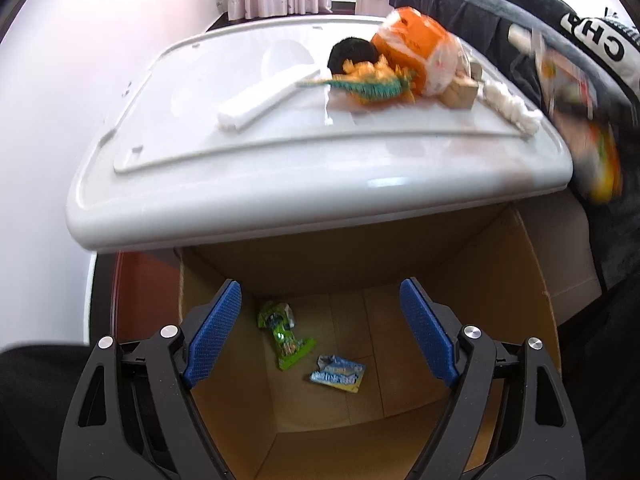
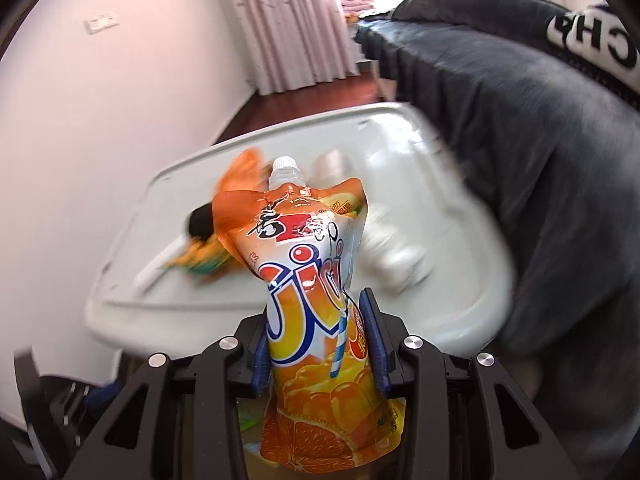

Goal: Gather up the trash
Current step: 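Grasp the white foam stick with the left tool while the right tool holds the pouch, then drop the foam stick and juice pouch into the box, opening both tools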

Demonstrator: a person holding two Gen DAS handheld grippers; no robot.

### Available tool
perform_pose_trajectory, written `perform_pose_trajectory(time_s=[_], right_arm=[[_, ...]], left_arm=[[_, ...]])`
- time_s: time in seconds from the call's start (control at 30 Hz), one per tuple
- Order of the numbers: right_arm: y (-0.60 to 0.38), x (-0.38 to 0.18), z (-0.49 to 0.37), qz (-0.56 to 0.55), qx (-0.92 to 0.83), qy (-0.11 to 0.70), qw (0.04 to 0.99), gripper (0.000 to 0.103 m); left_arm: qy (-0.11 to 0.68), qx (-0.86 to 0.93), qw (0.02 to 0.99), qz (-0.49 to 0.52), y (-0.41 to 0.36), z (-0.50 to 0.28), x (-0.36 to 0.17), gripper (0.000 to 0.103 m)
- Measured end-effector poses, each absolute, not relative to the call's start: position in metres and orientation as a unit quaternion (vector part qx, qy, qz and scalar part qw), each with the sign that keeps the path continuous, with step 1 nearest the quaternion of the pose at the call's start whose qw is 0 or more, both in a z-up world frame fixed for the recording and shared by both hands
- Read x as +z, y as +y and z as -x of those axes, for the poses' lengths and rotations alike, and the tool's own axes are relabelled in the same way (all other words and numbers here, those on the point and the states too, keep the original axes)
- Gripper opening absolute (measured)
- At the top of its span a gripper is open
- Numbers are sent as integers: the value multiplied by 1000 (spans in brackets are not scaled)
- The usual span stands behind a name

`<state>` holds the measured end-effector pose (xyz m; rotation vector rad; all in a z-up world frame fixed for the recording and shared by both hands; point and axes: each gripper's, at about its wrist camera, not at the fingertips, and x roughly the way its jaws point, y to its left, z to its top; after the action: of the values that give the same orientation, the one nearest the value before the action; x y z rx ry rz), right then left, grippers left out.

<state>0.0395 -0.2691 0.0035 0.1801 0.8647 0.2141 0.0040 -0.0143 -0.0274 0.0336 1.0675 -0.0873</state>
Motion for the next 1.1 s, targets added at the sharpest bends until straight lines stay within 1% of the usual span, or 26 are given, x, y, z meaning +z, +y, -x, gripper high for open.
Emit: perform_pose_trajectory(time_s=[0.13,0.3,0.37,0.53,0.7,0.77,0.8,0.83,0.87,0.9,1.03,1.1], right_arm=[[-241,-16,-14,-77,120,414,899,39],[-241,-24,-20,-70,123,414,899,39],[-244,-26,-23,-79,118,413,900,39],[-250,-31,-30,-89,115,423,895,39],[-248,-33,-33,-87,111,428,893,40],[-248,-35,-38,-88,109,430,892,40],[-248,-36,-39,-88,108,430,892,40],[-247,-36,-39,-88,108,432,891,40],[-247,-36,-40,-89,107,433,891,40],[-247,-36,-40,-89,107,433,891,40],[-246,-35,-39,-88,108,431,891,40],[-245,-35,-39,-86,111,430,892,40]], left_arm=[[492,-56,867,-59,-11,-35,-8,80],[485,-87,863,-108,3,-91,-2,80],[490,-105,857,-117,9,-117,-7,80],[497,-144,850,-99,22,-168,-23,80],[497,-153,847,-112,31,-195,-47,80],[484,-164,853,-102,36,-198,-48,80],[483,-167,854,-96,38,-200,-49,78],[482,-173,855,-82,40,-201,-50,66],[474,-172,860,-79,41,-200,-49,54],[472,-174,861,-77,40,-198,-46,31],[466,-136,868,-102,29,-184,-44,25],[461,-114,875,-96,28,-174,-41,22]])
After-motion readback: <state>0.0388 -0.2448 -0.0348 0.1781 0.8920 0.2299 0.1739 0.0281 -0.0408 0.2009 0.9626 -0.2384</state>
